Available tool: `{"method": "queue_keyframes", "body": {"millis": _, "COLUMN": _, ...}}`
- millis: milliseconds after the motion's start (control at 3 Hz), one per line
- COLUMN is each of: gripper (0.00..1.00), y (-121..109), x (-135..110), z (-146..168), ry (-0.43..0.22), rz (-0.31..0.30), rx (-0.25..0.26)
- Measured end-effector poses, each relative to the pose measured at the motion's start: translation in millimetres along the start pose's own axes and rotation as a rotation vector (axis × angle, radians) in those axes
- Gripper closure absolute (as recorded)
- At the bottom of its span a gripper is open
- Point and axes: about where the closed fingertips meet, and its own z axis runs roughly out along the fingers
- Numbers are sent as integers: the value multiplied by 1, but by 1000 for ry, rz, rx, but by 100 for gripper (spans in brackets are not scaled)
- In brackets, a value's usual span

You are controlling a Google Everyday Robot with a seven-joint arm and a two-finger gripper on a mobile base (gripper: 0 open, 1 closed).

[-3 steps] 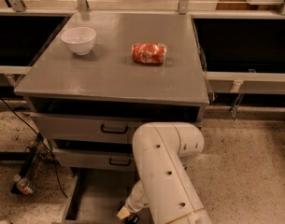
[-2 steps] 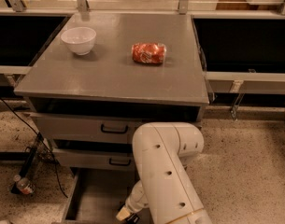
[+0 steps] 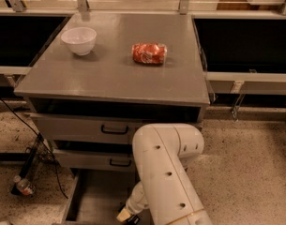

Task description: Pick rxbar chocolate from bottom drawer and place on counter

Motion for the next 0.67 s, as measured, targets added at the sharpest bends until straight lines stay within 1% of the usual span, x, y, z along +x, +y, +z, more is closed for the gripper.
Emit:
{"method": "queue_keyframes", "body": {"millis": 333, "gripper": 23, "y": 1, "x": 1, "z": 1, "ry": 3, "rz": -2, "rx": -4}}
{"method": "queue_keyframes", "body": {"millis": 667, "gripper": 22, "y": -1, "x": 0, "z": -8, "ry": -18, "rz": -6, "rx": 21}}
